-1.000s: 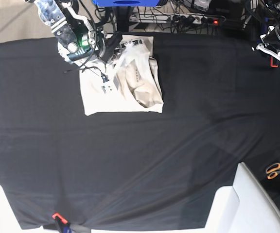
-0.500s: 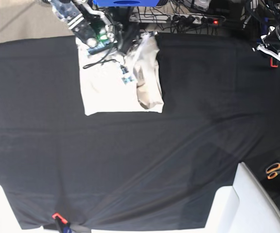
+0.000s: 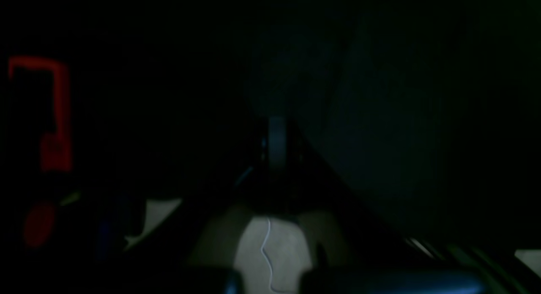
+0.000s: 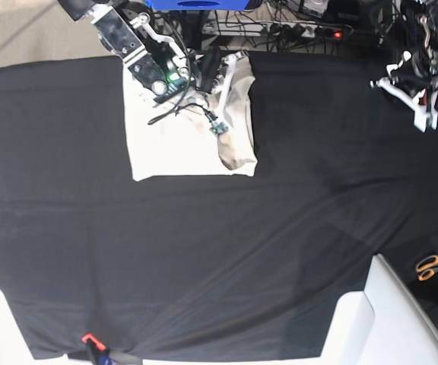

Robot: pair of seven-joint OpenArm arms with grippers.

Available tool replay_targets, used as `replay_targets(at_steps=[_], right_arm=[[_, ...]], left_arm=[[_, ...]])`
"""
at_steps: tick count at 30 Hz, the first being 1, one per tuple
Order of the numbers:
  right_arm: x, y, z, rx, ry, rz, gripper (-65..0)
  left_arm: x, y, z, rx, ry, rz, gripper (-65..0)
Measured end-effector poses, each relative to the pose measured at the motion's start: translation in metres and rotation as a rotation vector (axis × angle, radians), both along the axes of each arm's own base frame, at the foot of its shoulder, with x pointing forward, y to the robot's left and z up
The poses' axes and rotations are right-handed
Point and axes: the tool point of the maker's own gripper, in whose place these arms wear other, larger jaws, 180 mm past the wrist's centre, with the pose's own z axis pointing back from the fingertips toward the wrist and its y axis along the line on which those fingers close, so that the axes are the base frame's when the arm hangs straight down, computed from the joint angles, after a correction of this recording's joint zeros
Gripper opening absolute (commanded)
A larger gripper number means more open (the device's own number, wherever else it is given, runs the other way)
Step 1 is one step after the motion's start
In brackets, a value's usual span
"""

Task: Fold the T-shirt properly
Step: 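Grasp the shirt stack edge with the left gripper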

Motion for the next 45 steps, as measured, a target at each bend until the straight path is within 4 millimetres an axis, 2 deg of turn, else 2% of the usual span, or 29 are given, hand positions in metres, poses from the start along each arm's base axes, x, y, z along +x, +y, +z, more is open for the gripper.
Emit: replay_targets(at_steps=[5, 10, 12, 15, 17, 19, 21, 22, 23, 25, 27, 28, 30, 35, 45], right_arm=[[-0.004, 0.009, -0.001, -0.006, 0.015, 0.043, -64.8], [-0.012, 0.018, 0.006, 0.003, 0.023, 0.182, -64.8], [-0.012, 0.019, 0.016, 0.006, 0.007, 0.197, -64.8], [0.002, 0.017, 0.050, 0.045, -0.067, 0.142, -64.8], [0.021, 0.006, 0.075, 0.078, -0.128, 0.026, -64.8], [0.041, -0.024, 0.091, 0.069, -0.174, -0.109, -64.4], [0.061, -0.059, 0.092, 0.018, -0.209, -0.211, -64.4], [0.066, -0.073, 0.089, -0.009, -0.211, -0.240, -64.4], [0.070, -0.084, 0.088, -0.027, -0.218, -0.255, -64.4], [0.071, -0.092, 0.086, -0.035, -0.212, -0.280, -64.5], [0.070, -0.094, 0.086, -0.030, -0.206, -0.291, -64.7], [0.070, -0.094, 0.086, -0.030, -0.208, -0.291, -64.7], [0.065, -0.098, 0.082, -0.046, -0.200, -0.275, -64.7], [0.067, -0.096, 0.083, -0.030, -0.223, -0.280, -64.7], [0.067, -0.096, 0.083, -0.031, -0.223, -0.282, -64.8]], left_arm=[[0.026, -0.017, 0.003, -0.013, -0.032, -0.057, -65.0], [0.049, -0.036, 0.006, -0.031, -0.060, -0.118, -65.0], [0.050, -0.042, 0.005, -0.043, -0.060, -0.133, -65.0], [0.053, -0.058, 0.006, -0.043, -0.050, -0.189, -65.0], [0.058, -0.075, 0.013, -0.093, -0.073, -0.211, -65.0], [0.054, -0.091, 0.018, -0.205, -0.052, -0.202, -65.0], [0.051, -0.096, 0.027, -0.313, -0.069, -0.173, -65.0], [0.050, -0.098, 0.032, -0.360, -0.081, -0.180, -58.4], [0.052, -0.100, 0.037, -0.394, -0.106, -0.198, -48.1], [0.055, -0.112, 0.043, -0.471, -0.160, -0.254, -25.8], [0.048, -0.127, 0.034, -0.519, -0.149, -0.327, -8.2], [0.043, -0.137, 0.027, -0.539, -0.128, -0.368, -3.5], [0.039, -0.153, 0.008, -0.593, -0.072, -0.359, -1.2], [0.064, -0.187, 0.001, -0.682, -0.097, -0.366, -1.2], [0.067, -0.254, -0.007, -0.720, -0.110, -0.424, -1.3]])
